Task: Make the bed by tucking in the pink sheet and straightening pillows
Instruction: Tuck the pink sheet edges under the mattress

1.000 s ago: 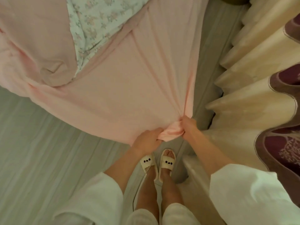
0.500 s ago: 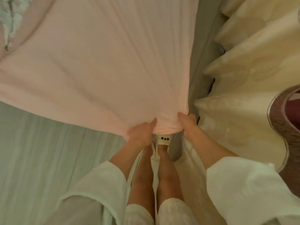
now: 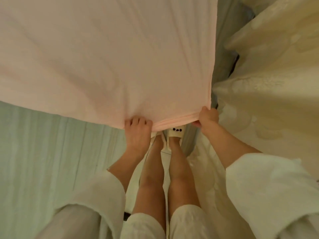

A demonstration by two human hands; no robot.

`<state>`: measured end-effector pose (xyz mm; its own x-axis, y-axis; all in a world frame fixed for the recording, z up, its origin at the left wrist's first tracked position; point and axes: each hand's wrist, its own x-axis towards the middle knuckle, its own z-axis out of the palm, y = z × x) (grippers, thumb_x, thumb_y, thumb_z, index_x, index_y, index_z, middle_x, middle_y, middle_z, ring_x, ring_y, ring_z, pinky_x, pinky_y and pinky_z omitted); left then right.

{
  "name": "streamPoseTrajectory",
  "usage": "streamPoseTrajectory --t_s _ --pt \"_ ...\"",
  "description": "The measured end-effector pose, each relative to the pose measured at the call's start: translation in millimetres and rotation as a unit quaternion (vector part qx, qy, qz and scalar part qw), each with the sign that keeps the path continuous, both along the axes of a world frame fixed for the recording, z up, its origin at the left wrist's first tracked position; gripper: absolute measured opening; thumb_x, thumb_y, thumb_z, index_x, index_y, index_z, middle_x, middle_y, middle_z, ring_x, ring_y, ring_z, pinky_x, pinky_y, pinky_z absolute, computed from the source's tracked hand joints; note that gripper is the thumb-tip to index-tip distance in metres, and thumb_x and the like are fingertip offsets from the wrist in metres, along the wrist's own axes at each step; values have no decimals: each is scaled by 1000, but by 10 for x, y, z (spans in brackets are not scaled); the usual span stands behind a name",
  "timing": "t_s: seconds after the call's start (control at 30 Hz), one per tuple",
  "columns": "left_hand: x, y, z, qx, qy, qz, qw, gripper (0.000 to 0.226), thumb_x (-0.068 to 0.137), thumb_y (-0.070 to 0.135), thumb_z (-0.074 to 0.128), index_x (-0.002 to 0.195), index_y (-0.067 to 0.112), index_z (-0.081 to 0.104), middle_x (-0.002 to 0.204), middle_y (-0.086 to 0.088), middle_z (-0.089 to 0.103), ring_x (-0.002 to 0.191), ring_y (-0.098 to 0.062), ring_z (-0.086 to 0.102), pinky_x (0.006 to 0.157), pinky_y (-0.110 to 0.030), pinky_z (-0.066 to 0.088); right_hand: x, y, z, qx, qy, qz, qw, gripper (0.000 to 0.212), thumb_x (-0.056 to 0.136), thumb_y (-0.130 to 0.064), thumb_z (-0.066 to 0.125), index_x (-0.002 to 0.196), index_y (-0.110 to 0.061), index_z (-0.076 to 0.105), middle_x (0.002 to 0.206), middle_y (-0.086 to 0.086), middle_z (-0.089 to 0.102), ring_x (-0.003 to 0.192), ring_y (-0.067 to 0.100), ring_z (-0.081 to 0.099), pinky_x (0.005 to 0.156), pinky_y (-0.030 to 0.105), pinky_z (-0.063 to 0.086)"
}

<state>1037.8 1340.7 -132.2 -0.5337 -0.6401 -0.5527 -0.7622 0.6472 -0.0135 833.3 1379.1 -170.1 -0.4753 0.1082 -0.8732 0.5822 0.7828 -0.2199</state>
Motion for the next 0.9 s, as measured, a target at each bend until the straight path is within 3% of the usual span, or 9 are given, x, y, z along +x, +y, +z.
streamPoseTrajectory --t_s 0.1,0.23,0.37,0.43,0.5,0.63,0.77,0.83,0.9 --pt "261 59 101 -34 39 5 999 38 72 6 33 78 15 70 77 -8 62 79 -30 60 78 -40 45 59 -4 121 -8 -8 -65 998 38 101 -22 38 134 -4 41 129 17 51 110 34 55 82 44 54" --pt "432 136 264 -58 137 -18 989 44 72 0 34 94 6 71 93 -15 67 100 -35 61 101 -52 39 261 -20 328 -73 -91 -141 983 26 98 -32 46 114 -12 51 96 7 59 85 21 57 76 37 53" --pt "495 316 405 -10 192 -41 980 43 65 -12 50 103 -2 67 102 -18 69 111 -41 59 99 -60 32 677 2 611 -112 -199 -32 973 11 91 -16 57 80 -13 55 74 4 55 67 15 53 58 28 45" --pt "543 397 483 -1 209 -38 977 51 56 -13 72 105 -3 67 104 -17 69 113 -41 59 100 -58 31 899 27 706 -104 -203 41 973 15 88 -11 56 74 -13 54 69 4 53 62 13 51 57 25 44" --pt "650 485 590 0 226 -29 974 54 56 -15 72 108 -6 65 107 -19 67 115 -42 57 100 -57 29 1100 91 789 -100 -168 80 977 16 87 -8 53 72 -12 53 68 5 54 59 13 51 56 25 46" --pt "1020 673 798 -44 243 -15 969 46 71 -5 37 108 -5 65 110 -18 67 112 -39 59 100 -56 32 1344 344 1018 -98 -111 65 987 12 92 -3 42 92 -4 54 77 11 58 61 17 56 56 27 51" --pt "1157 715 970 -66 224 40 971 26 58 -7 65 82 3 71 83 -14 73 93 -30 70 92 -50 48 1472 531 1223 -124 -102 -18 987 32 91 10 35 118 3 51 77 12 57 64 21 57 62 34 55" --pt "1129 691 1073 -103 241 52 964 9 67 4 63 71 8 70 74 -11 71 86 -25 70 90 -44 51 1500 617 1332 -141 -98 -98 980 37 90 11 34 122 1 49 77 12 56 65 22 56 47 31 56" --pt "1036 680 1172 -134 270 56 952 11 72 12 57 69 10 68 75 -8 66 85 -25 60 87 -39 43 1471 694 1413 -156 -80 -163 971 39 91 9 31 119 -10 50 83 10 57 68 20 55 36 26 52"
